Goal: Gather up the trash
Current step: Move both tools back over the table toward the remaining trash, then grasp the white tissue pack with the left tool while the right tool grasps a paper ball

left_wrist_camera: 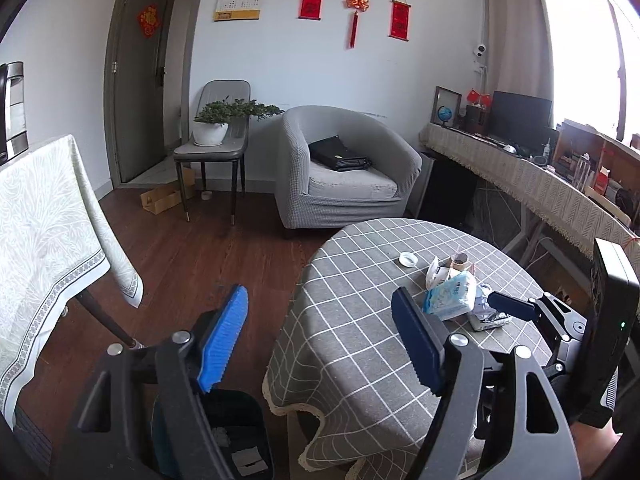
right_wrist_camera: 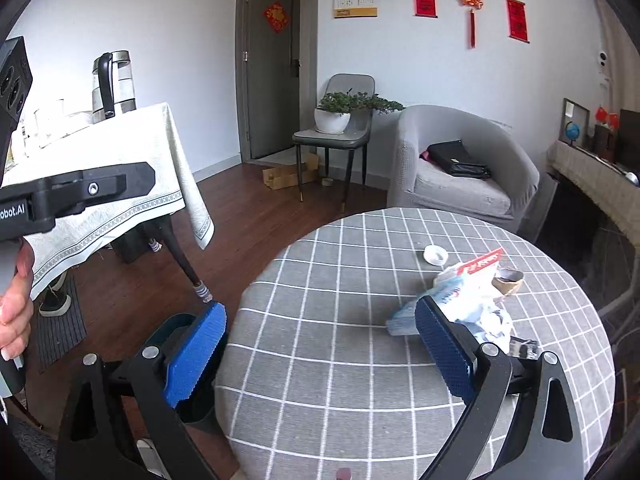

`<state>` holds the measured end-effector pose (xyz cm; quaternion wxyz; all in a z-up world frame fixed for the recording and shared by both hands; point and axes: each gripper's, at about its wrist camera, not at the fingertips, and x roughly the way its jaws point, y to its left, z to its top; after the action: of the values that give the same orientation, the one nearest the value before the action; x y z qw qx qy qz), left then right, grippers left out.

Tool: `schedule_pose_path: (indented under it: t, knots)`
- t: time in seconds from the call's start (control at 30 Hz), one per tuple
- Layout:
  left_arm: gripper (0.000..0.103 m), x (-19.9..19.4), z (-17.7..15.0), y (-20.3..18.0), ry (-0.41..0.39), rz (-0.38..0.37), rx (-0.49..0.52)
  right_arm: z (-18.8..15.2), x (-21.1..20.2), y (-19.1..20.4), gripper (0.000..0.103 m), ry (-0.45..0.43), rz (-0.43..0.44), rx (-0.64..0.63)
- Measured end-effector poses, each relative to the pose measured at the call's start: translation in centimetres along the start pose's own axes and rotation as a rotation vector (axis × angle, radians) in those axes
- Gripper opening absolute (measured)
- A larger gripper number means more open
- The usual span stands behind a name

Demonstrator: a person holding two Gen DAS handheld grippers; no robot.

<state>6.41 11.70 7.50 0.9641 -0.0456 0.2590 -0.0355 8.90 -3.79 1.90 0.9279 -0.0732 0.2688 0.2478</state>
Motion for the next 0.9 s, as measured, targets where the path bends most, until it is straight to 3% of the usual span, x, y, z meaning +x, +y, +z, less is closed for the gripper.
schedule_pose_path:
  t: [0.2,0.37,0.43,0.53,0.9]
  knots:
    - [0.079,2.1,-0.3,-4.2,0.022,-0.09,0.043,-1.3,-1.7,-4.5,0.096,0.001,-0.045,0.054]
    - [0.079,4.1,-0.6,-7.1,0.047,-0.128,0.072,-2.3,-2.4,-7.8,0.088,0.009,-0.074,0.094]
    - [0.079,4.9,-0.7,-8.1,0.058,-0.146,0.08,-2.6,-2.4,-9.1,0.076,0.017,-0.067,0.119]
    - [0.079,6.5,-0.9,-9.5,0.074,-0.166,0.09,-3.0,-2.3,-10.8,0.072,0.022,-0.057,0.15]
    - [0.078,13.2,-2.9,-12.5,0.188,-0.227,0.135,-3.0,-1.2,-14.1,0.071,0.047,0.018,0.217]
